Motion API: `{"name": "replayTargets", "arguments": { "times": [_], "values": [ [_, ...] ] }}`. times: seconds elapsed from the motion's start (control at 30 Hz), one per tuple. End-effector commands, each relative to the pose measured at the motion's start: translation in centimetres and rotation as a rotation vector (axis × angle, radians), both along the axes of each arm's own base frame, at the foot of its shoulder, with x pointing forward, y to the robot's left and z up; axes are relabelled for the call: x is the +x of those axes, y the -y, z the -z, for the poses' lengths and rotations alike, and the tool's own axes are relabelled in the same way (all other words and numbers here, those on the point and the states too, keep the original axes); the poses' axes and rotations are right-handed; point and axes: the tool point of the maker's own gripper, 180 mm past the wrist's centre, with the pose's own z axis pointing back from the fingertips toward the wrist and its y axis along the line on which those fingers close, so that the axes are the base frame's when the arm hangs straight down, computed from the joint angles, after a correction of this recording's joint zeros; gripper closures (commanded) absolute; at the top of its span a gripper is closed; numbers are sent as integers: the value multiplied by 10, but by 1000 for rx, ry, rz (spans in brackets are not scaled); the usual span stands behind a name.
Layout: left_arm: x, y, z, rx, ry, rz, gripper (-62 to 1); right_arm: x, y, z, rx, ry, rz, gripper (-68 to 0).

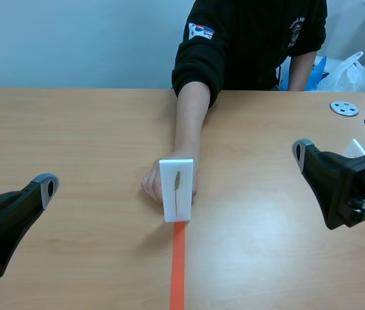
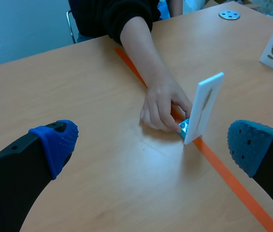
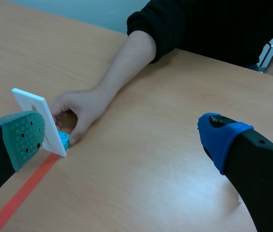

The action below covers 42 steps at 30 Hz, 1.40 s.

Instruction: Sort the leaf by its shape. The table is split by an orange tape line. A compound leaf with several leaflets goes to the left side, a simple leaf with one blade goes to the right side. Return to the home posture when a red brick is placed on the table.

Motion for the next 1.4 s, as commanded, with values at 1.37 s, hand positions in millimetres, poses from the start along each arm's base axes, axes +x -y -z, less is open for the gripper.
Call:
{"name": "replayTargets", "arguments": {
  "times": [1.37],
  "values": [
    [31,28,83,-89,-98,139,-623,2,1,-5,-10,17,-11,-679]
  ]
}}
